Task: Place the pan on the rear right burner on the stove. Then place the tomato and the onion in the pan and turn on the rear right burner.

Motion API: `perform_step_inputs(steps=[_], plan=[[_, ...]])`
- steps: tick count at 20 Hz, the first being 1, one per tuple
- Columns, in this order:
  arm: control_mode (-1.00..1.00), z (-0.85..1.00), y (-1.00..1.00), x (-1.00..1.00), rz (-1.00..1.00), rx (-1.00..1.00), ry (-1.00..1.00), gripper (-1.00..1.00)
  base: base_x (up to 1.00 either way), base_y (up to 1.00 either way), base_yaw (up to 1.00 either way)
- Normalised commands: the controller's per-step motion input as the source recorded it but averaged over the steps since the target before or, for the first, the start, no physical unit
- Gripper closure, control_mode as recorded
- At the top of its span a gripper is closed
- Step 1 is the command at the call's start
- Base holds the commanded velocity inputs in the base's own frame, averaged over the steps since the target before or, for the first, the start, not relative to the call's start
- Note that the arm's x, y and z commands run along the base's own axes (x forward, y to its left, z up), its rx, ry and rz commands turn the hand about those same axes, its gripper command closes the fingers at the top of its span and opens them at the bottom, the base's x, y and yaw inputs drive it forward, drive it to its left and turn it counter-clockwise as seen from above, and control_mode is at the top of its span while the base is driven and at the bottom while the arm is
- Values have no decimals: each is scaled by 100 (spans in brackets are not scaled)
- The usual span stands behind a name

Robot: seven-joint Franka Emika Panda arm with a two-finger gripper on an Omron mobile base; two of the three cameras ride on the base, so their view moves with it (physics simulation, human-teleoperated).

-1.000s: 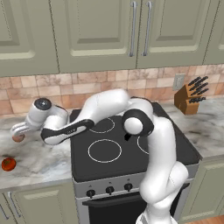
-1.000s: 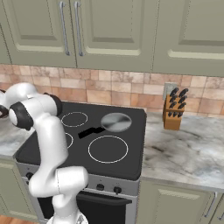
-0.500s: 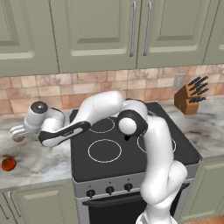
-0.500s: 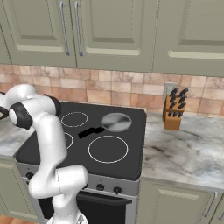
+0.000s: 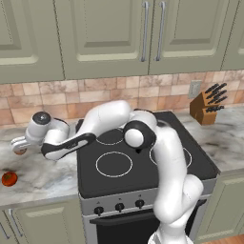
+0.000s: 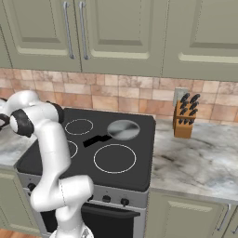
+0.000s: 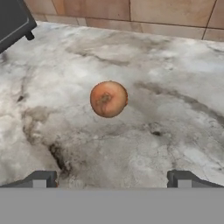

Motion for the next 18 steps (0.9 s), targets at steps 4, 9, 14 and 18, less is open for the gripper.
perform_step_inputs(steps=[4,9,14,18], plan=[[-100,-17,9,12,-3,0,0,-100,0,0,0],[-100,-15,13,16,-3,0,0,-100,0,0,0],[-100,-14,17,19,-3,0,1,-100,0,0,0],[-100,-15,18,18,-3,0,3,-100,0,0,0]])
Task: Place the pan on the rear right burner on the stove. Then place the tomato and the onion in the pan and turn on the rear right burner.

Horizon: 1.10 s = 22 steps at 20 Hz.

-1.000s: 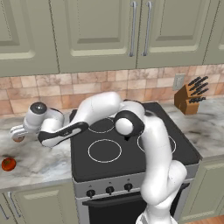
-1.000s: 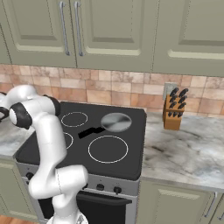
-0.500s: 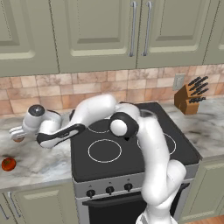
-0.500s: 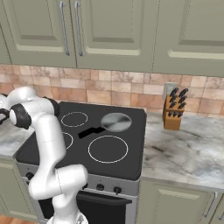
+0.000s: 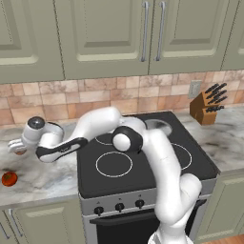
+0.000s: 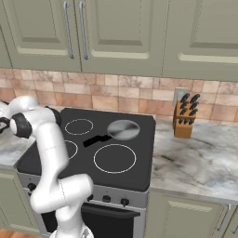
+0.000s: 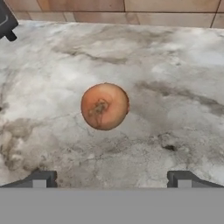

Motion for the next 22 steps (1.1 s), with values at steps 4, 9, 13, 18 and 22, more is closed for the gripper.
perform_step_inputs(steps=[4,9,13,18,22], plan=[[-100,-18,18,21,-2,0,4,-100,0,0,0],[-100,-18,17,23,-2,0,4,-100,0,0,0],[-100,-17,16,23,-3,0,2,-100,0,0,0],[-100,-17,16,22,-3,0,2,-100,0,0,0],[-100,-16,21,25,-3,0,1,-100,0,0,0]])
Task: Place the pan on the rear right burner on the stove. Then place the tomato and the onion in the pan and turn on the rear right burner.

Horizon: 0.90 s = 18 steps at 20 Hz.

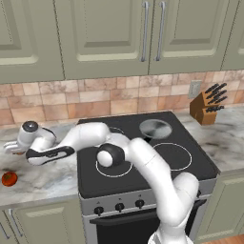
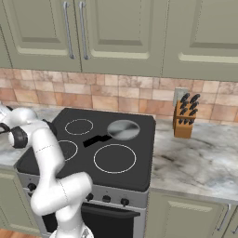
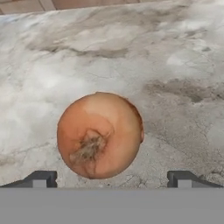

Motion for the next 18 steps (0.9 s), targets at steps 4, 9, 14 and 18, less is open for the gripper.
perform_step_inputs(steps=[4,9,14,18], plan=[[-100,-16,21,23,-4,0,0,-100,0,0,0],[-100,-18,22,25,-4,-1,1,-100,0,0,0],[-100,-17,23,23,-4,-1,2,-100,0,0,0],[-100,-14,29,18,-4,-2,4,100,0,0,0]])
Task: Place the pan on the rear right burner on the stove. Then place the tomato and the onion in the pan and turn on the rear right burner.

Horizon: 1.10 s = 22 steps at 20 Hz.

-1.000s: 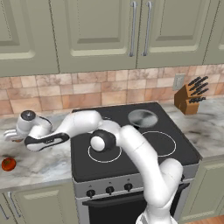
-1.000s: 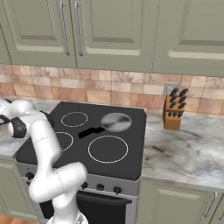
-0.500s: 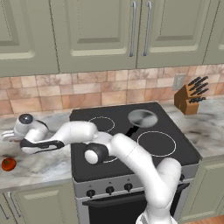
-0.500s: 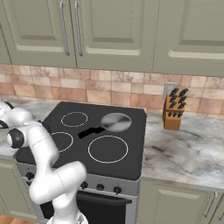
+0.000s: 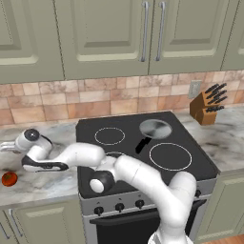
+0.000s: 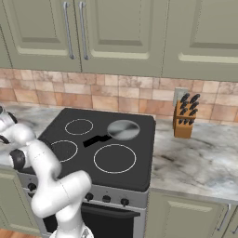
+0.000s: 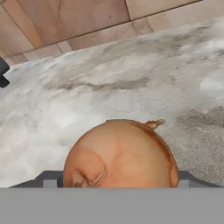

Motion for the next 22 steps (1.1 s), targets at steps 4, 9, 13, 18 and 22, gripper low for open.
perform_step_inputs(steps=[4,9,13,18,22], plan=[[-100,-8,9,2,-7,-2,6,100,0,0,0],[-100,20,0,-9,-15,-1,11,100,0,0,0],[-100,56,0,-29,-21,-10,29,100,0,0,0],[-100,62,0,-30,-27,-14,24,100,0,0,0],[-100,71,0,-29,-27,-14,17,100,0,0,0]])
